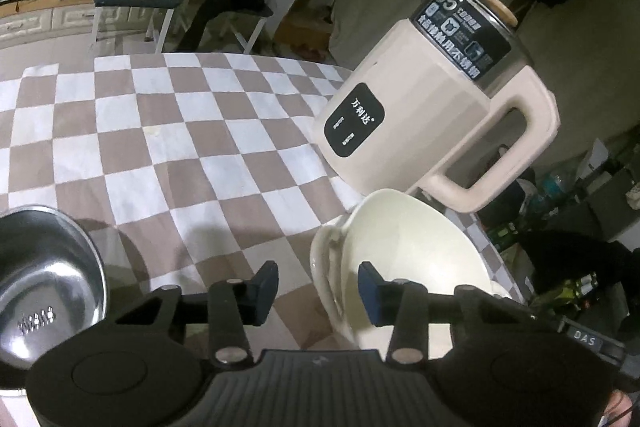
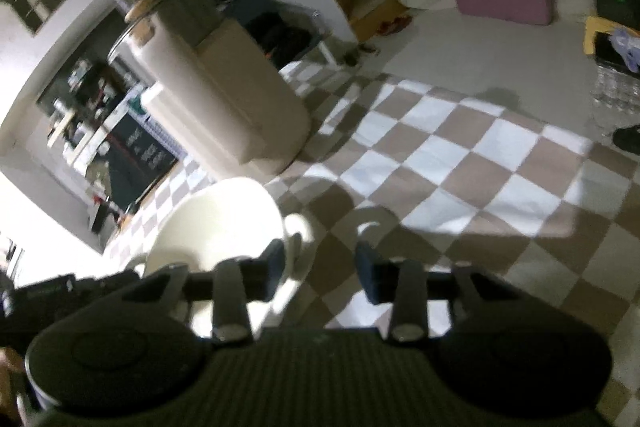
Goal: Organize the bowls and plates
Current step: 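Close the left gripper on the bowl rim while the right gripper grips its handle, then lift the cream bowl with both grippers and carry it toward the white plate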
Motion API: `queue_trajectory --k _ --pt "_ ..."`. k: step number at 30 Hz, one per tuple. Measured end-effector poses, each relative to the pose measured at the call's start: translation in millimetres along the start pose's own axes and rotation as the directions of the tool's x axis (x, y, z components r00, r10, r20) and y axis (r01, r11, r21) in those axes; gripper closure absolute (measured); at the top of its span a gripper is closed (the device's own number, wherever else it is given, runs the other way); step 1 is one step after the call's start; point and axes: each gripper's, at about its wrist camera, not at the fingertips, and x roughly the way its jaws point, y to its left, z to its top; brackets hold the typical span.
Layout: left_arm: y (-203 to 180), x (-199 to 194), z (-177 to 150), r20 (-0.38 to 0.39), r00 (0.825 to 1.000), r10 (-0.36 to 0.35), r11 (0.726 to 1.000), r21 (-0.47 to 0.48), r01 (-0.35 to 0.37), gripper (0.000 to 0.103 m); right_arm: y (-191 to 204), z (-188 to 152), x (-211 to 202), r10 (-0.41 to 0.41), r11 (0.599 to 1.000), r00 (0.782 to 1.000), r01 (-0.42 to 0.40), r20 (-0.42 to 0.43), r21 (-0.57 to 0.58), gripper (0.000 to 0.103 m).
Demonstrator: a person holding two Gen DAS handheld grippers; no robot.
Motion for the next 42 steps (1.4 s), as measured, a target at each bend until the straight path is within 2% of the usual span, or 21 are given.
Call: queue_trajectory --k 2,4,6,9,17,20,26,31,42 --pt "1 3 2 0.004 1.000 -0.004 1.000 -0.003 0.004 0.062 3 2 2 0.006 1.000 1.000 -0.006 -0.011 -0.028 0.064" --pt "3 6 2 0.008 1.000 -0.014 1.000 -0.025 0.015 0.068 6 5 4 0.009 0.998 1.000 -0.010 -0.021 -0.055 0.064" --pt "3 8 0 0.015 1.000 -0.025 0.999 -0.038 0.026 0.080 9 7 8 0.016 0.997 0.999 -0.018 -0.041 -0.072 0.064" --pt "-1 11 -1 0.012 0.999 -0.030 0.999 -0.017 0.030 0.086 12 8 16 -0.004 0.996 0.998 -0.002 -0.070 -0.086 0.064" --pt "-6 19 -2 0.002 1.000 -0.009 1.000 0.013 0.009 0.085 14 14 31 -0.007 0.995 0.996 -0.002 -0.093 -0.097 0.075" --pt "-11 21 -3 0.004 1.000 0.020 0.999 0.028 -0.020 0.085 17 13 32 -0.025 0.993 0.995 0.014 -0.093 -0.118 0.075" --pt "-12 16 -10 0.031 0.999 0.021 0.999 0.040 -0.022 0.085 21 10 29 -0.043 0.988 0.996 0.031 -0.075 -0.152 0.074" --pt "-16 8 -17 0.022 0.999 0.027 0.997 0.067 -0.029 0.085 23 -1 21 -0.045 0.979 0.996 0.030 -0.071 -0.201 0.074" --pt "-38 -30 -31 0.036 0.999 0.033 0.992 0.117 -0.037 0.084 27 -6 -10 -0.035 0.975 0.998 0.021 -0.061 -0.220 0.073"
